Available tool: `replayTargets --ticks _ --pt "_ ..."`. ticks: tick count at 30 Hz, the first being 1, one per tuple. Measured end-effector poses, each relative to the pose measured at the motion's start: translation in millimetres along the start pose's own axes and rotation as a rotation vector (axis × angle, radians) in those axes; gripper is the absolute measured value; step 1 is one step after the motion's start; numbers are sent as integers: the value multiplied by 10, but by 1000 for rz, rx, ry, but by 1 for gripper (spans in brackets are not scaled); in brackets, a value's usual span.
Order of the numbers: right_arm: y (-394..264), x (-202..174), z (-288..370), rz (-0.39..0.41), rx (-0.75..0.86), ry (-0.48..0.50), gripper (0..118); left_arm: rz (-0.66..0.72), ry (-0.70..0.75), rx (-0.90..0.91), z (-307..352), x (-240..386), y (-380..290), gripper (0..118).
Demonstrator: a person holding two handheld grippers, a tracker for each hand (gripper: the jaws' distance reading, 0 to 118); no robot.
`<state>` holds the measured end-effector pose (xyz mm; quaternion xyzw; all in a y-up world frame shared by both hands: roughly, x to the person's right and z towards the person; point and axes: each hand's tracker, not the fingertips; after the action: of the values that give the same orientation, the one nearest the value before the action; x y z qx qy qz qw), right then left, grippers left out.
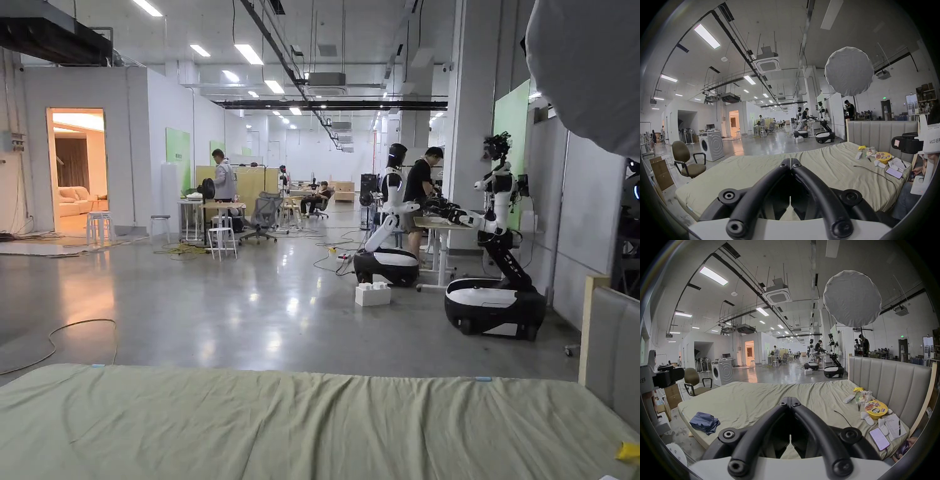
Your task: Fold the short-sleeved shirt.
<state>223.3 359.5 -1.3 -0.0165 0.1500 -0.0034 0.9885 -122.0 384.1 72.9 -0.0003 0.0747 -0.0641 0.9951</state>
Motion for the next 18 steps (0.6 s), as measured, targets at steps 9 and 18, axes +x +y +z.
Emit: replayTargets --ticks 9,18 --pt "34 -32 2 -12 -4 18 0 19 -17 -14 -9 -6 -19 0" --pt "106 37 52 -64 16 18 0 52 -22 -22 -11 -47 -34 0"
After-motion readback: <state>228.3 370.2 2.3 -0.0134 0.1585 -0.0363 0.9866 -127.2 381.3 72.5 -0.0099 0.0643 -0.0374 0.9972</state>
